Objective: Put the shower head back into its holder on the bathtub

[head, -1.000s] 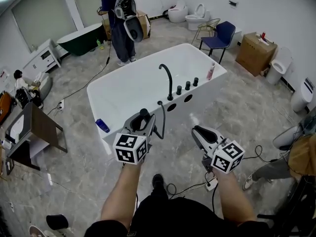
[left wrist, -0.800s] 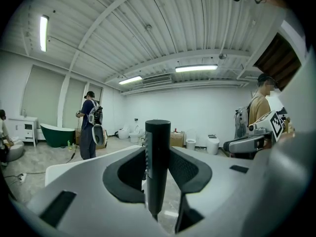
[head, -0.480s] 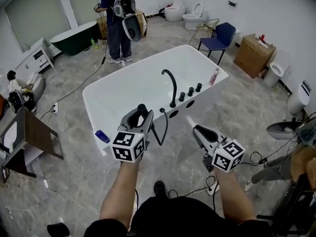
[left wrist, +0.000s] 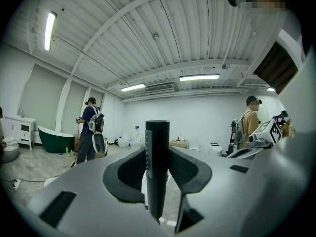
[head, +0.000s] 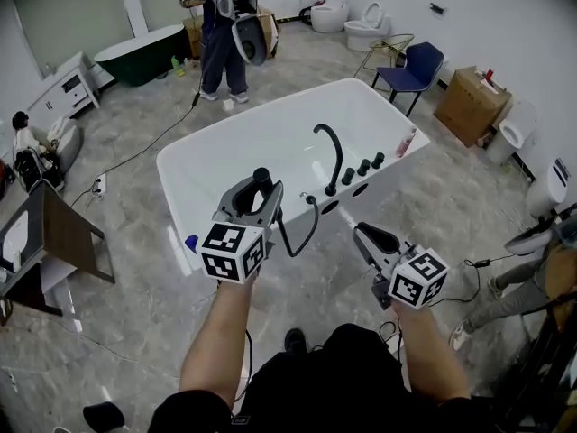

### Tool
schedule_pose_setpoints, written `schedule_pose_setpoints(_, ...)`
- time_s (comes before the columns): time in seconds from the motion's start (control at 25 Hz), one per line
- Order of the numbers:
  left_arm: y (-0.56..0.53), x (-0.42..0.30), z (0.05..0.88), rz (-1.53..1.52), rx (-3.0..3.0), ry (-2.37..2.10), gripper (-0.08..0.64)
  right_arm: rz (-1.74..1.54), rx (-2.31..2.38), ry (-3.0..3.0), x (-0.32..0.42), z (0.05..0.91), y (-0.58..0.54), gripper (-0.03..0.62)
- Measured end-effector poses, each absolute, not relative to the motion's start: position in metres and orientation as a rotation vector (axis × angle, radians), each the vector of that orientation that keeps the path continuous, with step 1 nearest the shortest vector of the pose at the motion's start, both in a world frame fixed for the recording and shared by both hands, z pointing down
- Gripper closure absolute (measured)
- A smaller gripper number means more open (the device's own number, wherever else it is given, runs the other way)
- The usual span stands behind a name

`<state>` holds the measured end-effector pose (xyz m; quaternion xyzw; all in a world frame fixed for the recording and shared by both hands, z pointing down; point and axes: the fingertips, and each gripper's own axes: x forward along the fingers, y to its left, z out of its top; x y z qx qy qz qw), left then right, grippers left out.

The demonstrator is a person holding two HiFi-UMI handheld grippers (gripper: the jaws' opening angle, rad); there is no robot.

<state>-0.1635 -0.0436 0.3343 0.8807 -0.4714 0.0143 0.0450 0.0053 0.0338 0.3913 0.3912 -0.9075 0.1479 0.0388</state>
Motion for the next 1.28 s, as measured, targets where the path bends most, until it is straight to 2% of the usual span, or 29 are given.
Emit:
schedule_pose_setpoints(0.56, -0.088, -0.166, 0.336, 0.098, 2.686, -1.459, 0.414, 0.507, 1.153, -2.810, -0.002, 0.407, -0.017, 0.532)
schedule_pose_setpoints(1.28, -0.214, -0.113, 0.343, 0.208, 2.526, -1.673, 0.414, 0.634, 0.920, -2.915, 0.064, 0.426, -0.171, 0.534)
